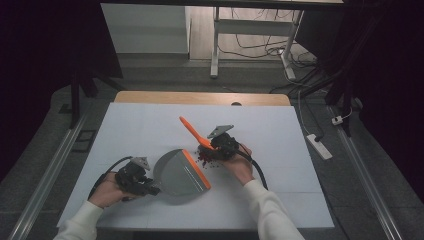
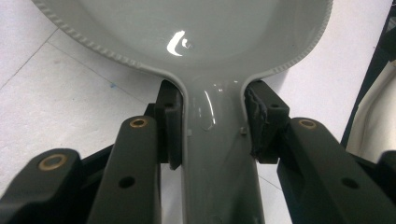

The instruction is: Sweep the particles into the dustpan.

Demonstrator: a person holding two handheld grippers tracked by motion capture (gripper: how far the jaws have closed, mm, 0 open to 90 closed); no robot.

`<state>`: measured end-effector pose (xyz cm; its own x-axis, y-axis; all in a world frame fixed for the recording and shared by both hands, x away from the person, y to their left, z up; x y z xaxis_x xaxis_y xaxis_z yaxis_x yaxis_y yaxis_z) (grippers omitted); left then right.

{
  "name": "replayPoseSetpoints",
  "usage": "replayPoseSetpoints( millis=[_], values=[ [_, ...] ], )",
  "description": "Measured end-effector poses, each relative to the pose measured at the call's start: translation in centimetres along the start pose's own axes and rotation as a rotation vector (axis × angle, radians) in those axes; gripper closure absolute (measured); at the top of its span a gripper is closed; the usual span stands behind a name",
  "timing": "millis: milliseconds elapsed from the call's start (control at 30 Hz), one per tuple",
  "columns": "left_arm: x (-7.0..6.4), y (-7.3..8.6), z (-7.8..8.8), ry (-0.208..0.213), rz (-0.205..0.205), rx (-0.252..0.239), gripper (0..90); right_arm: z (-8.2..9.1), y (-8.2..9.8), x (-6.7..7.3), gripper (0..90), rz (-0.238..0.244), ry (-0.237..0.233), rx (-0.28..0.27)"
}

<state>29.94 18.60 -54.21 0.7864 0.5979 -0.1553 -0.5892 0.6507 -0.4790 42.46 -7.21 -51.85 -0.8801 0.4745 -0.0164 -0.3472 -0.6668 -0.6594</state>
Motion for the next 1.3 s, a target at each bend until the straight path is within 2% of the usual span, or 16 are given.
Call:
replayPoseSetpoints(
  millis=[300,533,700,900,1100,1200,1300],
  values=[
    [0.0,0.0,0.0,0.002,-0.004,0.002,61.7,-0.2,-0.2,0.6,69.9,0.01,-0.01,-0.001],
    [0.0,0.0,0.0,0.001,-0.006,0.004,61.7,-0.5,-0.5,1.4,69.9,0.038,-0.017,0.005],
    [0.0,0.0,0.0,-0.001,-0.008,0.005,61.7,-0.6,-0.6,1.9,69.9,0.037,-0.04,-0.001],
    [-0.1,0.0,-0.1,-0.002,-0.007,0.006,61.7,-0.9,-0.9,3.0,69.9,0.04,-0.097,-0.008],
    [-0.1,0.0,-0.1,-0.002,-0.008,0.006,61.7,-1.0,-1.2,3.8,69.9,0.054,-0.095,-0.01],
    [-0.1,0.0,-0.1,-0.005,-0.01,0.005,61.7,-0.7,-1.8,4.6,70.0,0.047,-0.164,-0.037],
    [-0.1,0.0,-0.1,-0.003,-0.008,0.005,61.7,-0.7,-1.9,5.2,69.9,0.059,-0.192,-0.038]
  ],
)
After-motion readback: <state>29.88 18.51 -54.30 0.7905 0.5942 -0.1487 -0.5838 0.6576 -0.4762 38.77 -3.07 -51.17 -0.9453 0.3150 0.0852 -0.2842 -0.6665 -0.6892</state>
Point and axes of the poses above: each handheld gripper's, and its own axes: z roughly backward along the jaws, y roughly out of its underside, x roughly to its left, the point moved 4 cm from there along -z, roughly forward along the jaws, and after that the axes turned 8 degrees about -y, right-handed, at the moved point
